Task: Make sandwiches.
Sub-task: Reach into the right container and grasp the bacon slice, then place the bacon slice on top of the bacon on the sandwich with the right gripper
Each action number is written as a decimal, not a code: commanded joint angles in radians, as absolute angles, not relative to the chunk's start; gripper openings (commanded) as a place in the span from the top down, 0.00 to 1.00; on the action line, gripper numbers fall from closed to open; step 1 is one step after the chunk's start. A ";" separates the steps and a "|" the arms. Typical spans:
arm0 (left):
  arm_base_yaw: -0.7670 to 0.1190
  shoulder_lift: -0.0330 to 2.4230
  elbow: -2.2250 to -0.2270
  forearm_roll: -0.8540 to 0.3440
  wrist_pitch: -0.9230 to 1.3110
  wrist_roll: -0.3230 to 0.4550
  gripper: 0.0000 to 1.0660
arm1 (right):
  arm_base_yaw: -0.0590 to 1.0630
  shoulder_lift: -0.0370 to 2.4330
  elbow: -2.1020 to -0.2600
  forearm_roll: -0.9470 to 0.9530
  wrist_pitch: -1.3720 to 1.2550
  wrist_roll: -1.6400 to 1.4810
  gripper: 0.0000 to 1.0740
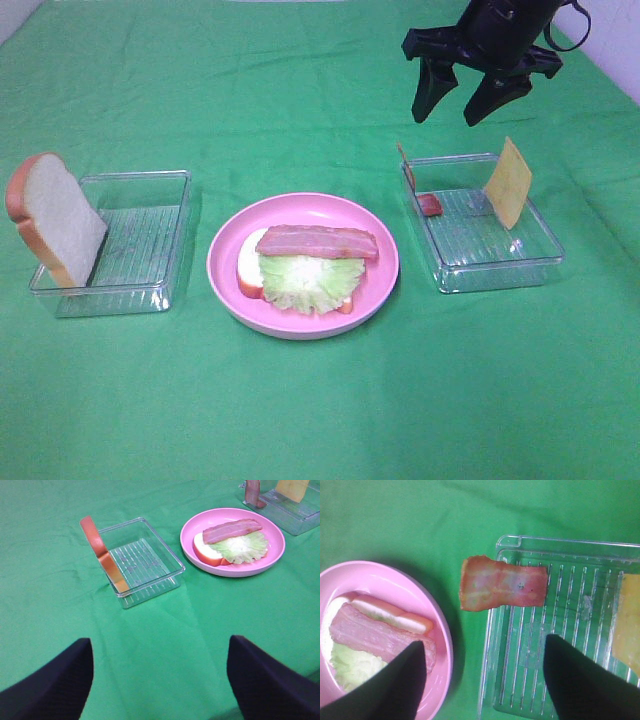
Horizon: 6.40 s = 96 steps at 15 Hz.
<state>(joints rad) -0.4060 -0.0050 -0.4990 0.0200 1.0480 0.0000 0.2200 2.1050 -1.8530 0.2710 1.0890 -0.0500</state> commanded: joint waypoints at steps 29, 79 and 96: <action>-0.411 -0.026 -0.498 0.026 1.044 0.000 0.33 | 0.222 2.335 -1.959 0.335 1.079 -0.070 1.00; -0.411 -0.026 -0.498 0.026 1.044 0.000 0.33 | 0.465 2.119 -1.540 0.751 0.886 -0.254 1.00; -0.411 -0.026 -0.498 0.026 1.044 0.000 0.33 | 0.465 2.103 -1.541 0.450 0.883 -0.065 0.44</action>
<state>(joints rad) -0.4060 -0.0050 -0.4990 0.0200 1.0480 0.0000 0.4650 2.1160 -1.5380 0.4550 0.8720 -0.0710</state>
